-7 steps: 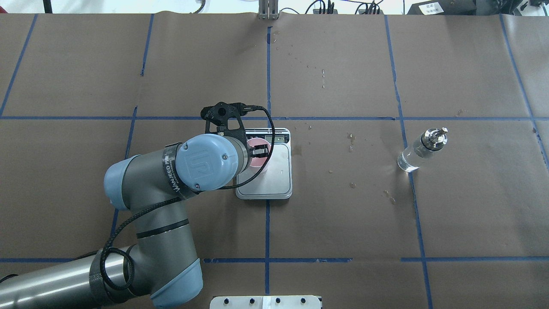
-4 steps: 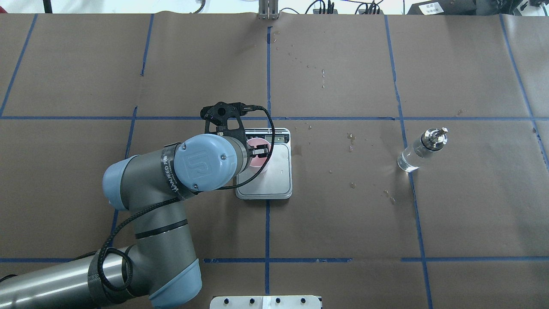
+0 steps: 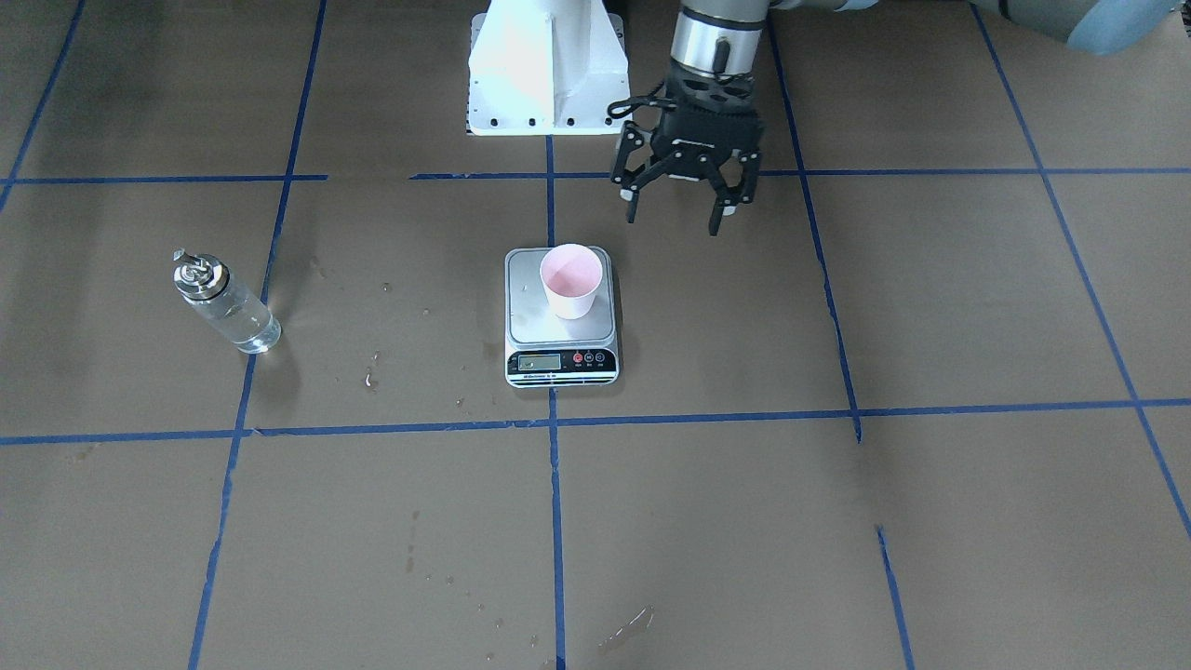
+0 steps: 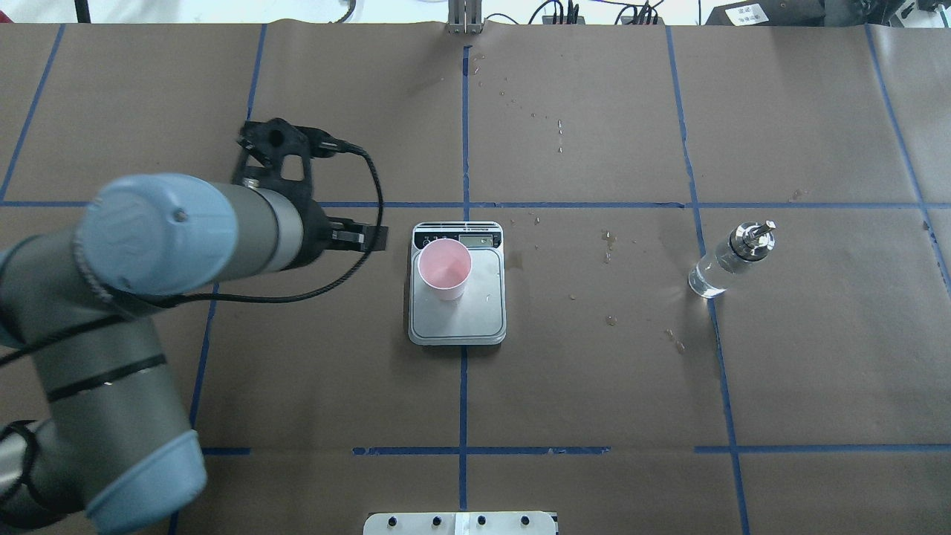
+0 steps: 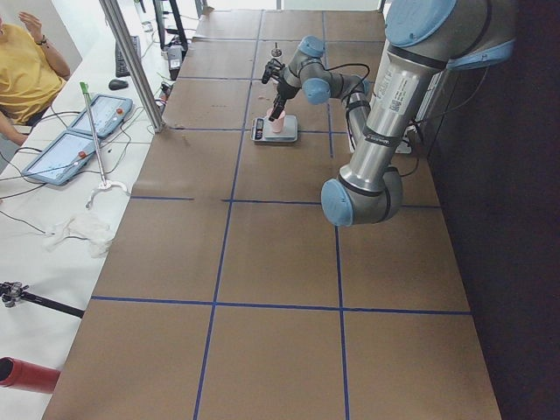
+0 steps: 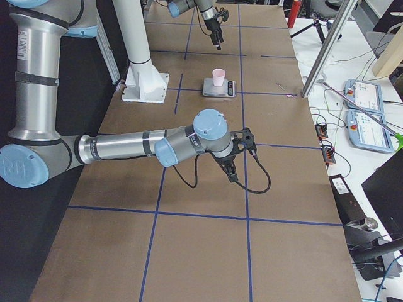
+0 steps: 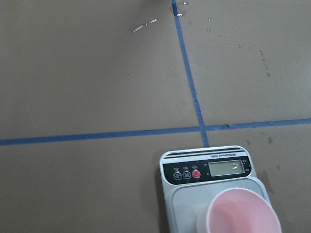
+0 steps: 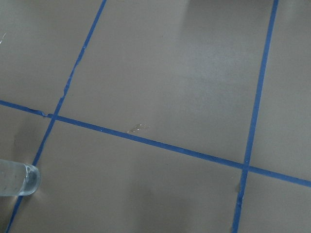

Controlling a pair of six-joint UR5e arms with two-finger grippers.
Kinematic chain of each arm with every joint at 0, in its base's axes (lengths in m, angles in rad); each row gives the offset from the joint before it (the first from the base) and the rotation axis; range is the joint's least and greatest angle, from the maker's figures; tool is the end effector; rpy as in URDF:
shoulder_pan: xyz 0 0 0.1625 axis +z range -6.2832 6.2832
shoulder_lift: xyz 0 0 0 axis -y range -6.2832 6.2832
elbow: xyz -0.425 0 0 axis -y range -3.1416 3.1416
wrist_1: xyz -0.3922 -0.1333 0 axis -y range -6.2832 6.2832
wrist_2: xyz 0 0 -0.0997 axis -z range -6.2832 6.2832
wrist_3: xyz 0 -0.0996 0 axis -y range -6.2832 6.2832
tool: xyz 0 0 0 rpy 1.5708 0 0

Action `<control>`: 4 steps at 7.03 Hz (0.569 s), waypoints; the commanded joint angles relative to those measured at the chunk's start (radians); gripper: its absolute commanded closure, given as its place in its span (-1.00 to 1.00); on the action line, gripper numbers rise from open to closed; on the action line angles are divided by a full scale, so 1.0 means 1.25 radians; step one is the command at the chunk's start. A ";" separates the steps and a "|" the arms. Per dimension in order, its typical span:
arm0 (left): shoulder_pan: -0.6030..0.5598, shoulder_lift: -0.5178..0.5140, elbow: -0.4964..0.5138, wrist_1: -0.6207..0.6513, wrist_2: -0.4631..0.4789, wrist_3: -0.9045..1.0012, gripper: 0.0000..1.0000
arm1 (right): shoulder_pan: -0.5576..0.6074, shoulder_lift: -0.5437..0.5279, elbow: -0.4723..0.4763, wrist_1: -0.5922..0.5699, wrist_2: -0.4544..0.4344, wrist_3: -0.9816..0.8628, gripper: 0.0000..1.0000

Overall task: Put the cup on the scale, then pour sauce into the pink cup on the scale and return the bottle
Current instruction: 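Open the left gripper and withdraw it from the cup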

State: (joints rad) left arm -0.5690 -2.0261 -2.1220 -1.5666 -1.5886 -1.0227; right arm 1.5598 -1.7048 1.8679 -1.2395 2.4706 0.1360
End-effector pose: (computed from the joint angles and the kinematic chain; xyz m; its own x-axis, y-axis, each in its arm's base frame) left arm 0.3792 -0.3986 0.1824 0.6612 0.1955 -0.7243 0.2127 0.8770 0.4309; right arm 0.0504 -0.4479 0.5272 0.6132 -0.2556 0.7474 -0.0742 0.9234 0.3766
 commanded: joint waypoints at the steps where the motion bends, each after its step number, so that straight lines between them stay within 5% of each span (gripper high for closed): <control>1: -0.195 0.138 -0.069 0.010 -0.114 0.299 -1.00 | -0.055 0.002 0.064 -0.001 -0.003 0.118 -1.00; 3: -0.478 0.247 -0.035 -0.001 -0.217 0.716 -1.00 | -0.165 0.019 0.152 -0.001 -0.054 0.307 -1.00; 4: -0.641 0.250 0.018 0.011 -0.354 0.767 -1.00 | -0.234 0.022 0.195 0.009 -0.109 0.404 -1.00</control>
State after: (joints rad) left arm -1.1414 -1.7413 -2.1586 -1.5621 -1.8748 -0.2224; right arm 1.3637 -1.6850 2.0460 -1.2380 2.4040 0.4985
